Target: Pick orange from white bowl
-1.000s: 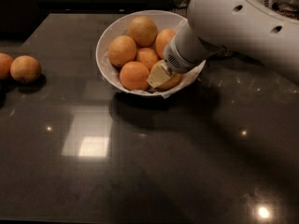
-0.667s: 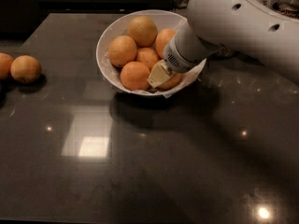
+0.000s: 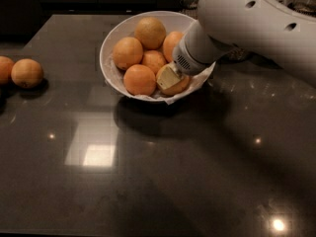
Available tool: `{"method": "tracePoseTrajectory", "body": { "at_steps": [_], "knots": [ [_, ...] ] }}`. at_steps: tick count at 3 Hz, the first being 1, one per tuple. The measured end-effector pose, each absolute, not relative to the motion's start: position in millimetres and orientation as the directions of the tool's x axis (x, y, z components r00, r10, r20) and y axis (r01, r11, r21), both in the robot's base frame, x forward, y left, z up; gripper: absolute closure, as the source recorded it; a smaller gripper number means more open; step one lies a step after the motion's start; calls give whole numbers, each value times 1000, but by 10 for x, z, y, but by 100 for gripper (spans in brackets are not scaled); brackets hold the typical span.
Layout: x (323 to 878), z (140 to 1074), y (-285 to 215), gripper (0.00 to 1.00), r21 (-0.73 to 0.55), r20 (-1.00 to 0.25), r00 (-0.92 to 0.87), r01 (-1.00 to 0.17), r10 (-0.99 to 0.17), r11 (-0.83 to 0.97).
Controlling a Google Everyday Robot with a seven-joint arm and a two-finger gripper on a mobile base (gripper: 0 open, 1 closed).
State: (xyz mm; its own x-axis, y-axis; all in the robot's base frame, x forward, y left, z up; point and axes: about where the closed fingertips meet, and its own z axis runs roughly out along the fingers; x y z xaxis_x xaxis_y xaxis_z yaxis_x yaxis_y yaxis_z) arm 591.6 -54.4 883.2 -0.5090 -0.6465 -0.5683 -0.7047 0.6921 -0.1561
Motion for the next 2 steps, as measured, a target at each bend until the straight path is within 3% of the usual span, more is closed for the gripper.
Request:
{"method": "tracePoseTrajectory", "body": {
  "at_steps": [1,2],
  "knots": [
    [5916,8832,-544,86,-156,-568,-509,-705,-646,692],
    [5916,8833,-544,100,-156,-568,-509,-705,-646,692]
  ]
}}
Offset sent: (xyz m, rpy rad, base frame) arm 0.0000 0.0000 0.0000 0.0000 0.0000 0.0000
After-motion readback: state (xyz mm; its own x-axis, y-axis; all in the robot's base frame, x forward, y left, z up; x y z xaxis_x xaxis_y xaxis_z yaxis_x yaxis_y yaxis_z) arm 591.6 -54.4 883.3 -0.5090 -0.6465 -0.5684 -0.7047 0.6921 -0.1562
